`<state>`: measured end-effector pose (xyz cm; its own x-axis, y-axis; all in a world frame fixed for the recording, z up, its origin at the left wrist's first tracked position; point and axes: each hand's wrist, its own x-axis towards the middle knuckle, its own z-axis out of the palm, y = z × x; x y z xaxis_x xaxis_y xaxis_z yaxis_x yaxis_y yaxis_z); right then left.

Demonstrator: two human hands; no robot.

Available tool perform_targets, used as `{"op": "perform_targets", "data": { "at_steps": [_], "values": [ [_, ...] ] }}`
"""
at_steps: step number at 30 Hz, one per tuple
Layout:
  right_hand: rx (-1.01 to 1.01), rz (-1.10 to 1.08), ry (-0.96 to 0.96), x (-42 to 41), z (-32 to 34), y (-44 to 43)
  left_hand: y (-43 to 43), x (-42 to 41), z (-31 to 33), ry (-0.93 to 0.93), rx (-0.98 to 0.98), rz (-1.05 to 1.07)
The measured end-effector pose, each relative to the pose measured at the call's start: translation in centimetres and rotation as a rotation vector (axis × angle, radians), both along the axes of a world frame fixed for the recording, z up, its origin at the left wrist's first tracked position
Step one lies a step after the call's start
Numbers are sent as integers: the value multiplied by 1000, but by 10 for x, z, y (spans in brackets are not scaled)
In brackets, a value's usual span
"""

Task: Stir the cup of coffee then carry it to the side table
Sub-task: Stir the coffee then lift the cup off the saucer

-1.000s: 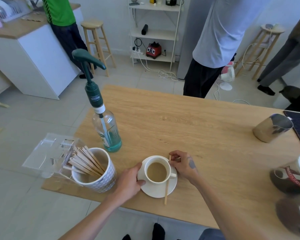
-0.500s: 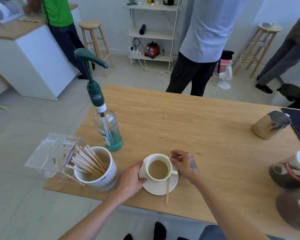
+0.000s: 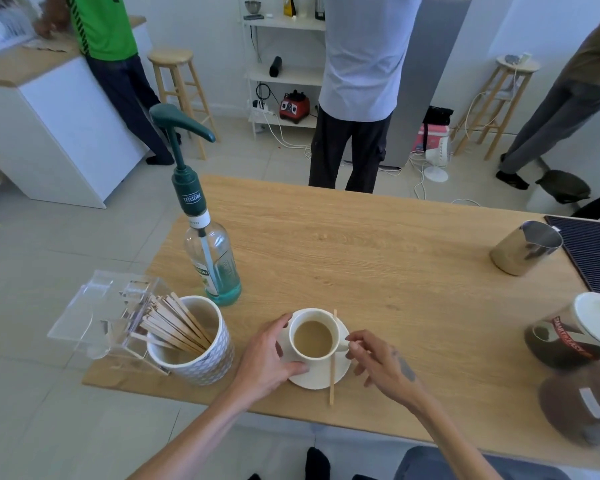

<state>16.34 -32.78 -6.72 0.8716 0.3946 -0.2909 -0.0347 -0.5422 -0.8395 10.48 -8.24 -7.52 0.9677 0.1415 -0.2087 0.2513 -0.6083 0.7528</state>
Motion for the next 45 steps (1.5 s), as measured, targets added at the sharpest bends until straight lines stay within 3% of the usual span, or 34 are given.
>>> {"op": "perform_targets", "data": {
  "at_steps": [9, 21, 31, 45],
  "values": [
    [17, 45, 50, 1, 6, 11, -10, 3, 2, -40, -122, -4],
    [-38, 118, 54, 9, 16, 15, -9, 6, 10, -76, -141, 0],
    [108, 152, 100, 35, 94, 33, 14, 26, 86, -180, -144, 40],
    [210, 155, -101, 53, 203, 102, 74, 33, 205, -282, -134, 104]
  ]
}}
